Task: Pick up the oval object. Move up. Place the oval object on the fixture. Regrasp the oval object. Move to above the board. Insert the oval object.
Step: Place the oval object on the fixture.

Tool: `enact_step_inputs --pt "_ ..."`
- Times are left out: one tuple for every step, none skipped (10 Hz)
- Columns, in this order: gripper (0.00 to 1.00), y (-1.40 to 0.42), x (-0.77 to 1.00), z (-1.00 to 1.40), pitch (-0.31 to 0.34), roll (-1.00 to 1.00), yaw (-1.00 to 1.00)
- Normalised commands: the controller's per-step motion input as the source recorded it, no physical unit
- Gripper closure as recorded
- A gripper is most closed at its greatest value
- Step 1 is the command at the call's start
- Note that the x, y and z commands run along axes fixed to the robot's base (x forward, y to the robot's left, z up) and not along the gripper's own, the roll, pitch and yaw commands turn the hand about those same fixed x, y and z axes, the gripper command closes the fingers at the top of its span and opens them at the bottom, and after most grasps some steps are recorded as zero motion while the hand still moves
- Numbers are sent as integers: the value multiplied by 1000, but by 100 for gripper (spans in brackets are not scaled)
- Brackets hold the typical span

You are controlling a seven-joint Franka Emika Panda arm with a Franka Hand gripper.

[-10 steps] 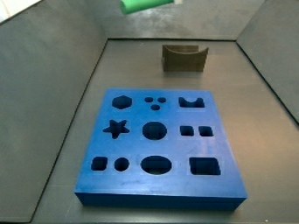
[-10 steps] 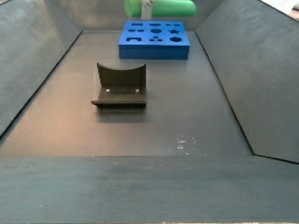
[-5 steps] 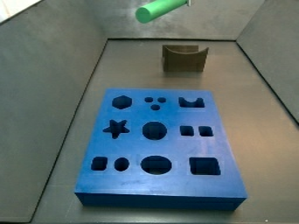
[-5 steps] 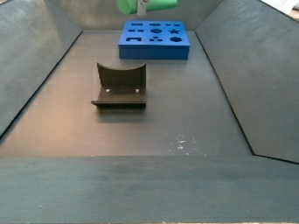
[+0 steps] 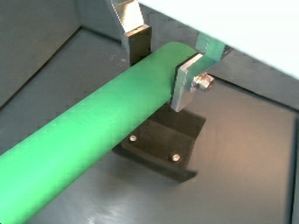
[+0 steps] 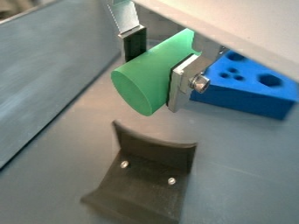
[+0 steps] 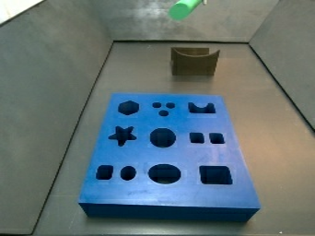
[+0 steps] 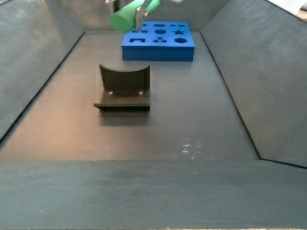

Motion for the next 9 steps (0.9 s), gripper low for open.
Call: enact_step_inputs --pt "100 556 244 -38 381 -837 1000" --pt "100 316 168 -31 498 -924 1000" --pt "100 199 137 -28 580 -981 1000" --pt "100 63 97 -14 640 -803 668" --pt "100 63 90 -10 627 -682 493" --pt "100 57 103 -12 572 -472 189" --pt "100 44 106 -12 513 -352 39" --pt "100 40 104 -5 435 -276 -57" --pt "100 44 89 -5 330 -203 -133"
